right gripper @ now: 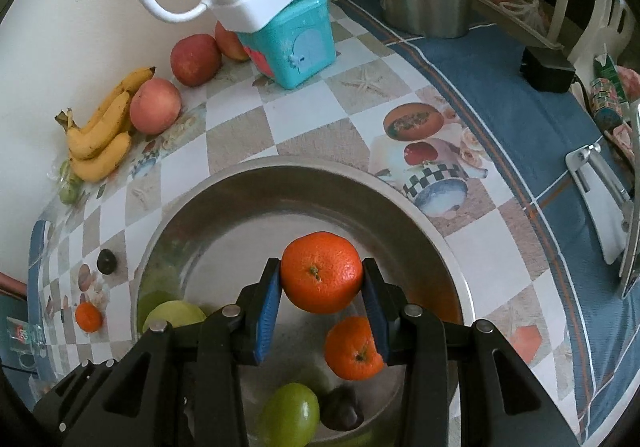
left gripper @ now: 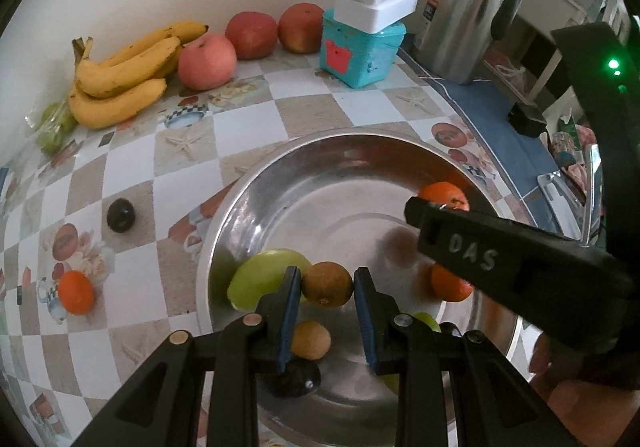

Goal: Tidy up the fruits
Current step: 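Open both tools to release the orange and apricot into the bowl, then withdraw both open tools from the bowl toward the remaining orange and plum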

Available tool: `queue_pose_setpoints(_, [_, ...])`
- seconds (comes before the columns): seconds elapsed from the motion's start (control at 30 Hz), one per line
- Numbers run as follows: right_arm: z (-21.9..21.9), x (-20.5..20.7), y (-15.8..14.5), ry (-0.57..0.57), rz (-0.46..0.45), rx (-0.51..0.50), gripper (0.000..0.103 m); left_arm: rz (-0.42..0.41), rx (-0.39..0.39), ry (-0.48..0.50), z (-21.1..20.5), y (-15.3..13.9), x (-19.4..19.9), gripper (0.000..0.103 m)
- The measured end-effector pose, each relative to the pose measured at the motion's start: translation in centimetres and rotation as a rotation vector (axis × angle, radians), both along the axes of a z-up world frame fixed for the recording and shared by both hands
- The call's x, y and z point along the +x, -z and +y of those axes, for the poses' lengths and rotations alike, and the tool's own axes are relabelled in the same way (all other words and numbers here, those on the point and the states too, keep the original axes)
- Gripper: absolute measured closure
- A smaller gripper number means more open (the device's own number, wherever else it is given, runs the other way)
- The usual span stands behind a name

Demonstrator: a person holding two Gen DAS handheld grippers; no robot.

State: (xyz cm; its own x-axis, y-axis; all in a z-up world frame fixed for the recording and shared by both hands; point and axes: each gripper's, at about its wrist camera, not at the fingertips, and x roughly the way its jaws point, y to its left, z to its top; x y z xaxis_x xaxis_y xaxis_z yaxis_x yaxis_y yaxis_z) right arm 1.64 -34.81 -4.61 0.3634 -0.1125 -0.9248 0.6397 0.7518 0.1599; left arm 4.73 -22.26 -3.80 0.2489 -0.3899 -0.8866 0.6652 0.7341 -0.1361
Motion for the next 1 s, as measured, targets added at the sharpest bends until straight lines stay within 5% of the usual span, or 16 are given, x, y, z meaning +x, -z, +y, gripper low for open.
queue_pose_setpoints(0.63, [0.0, -0.3, -1.2, 0.018, -0.011, -0.02, 0.06, 0.003, -0.018, -0.001, 0.1, -1.6, 0.2, 0.058])
queue_pose_setpoints(1.0, [0.3, -1.3, -2.5, 0.027, 0.043, -0.02, 0.06, 0.048, -0.021, -0.21, 4.7, -2.7, 3.7, 0.059])
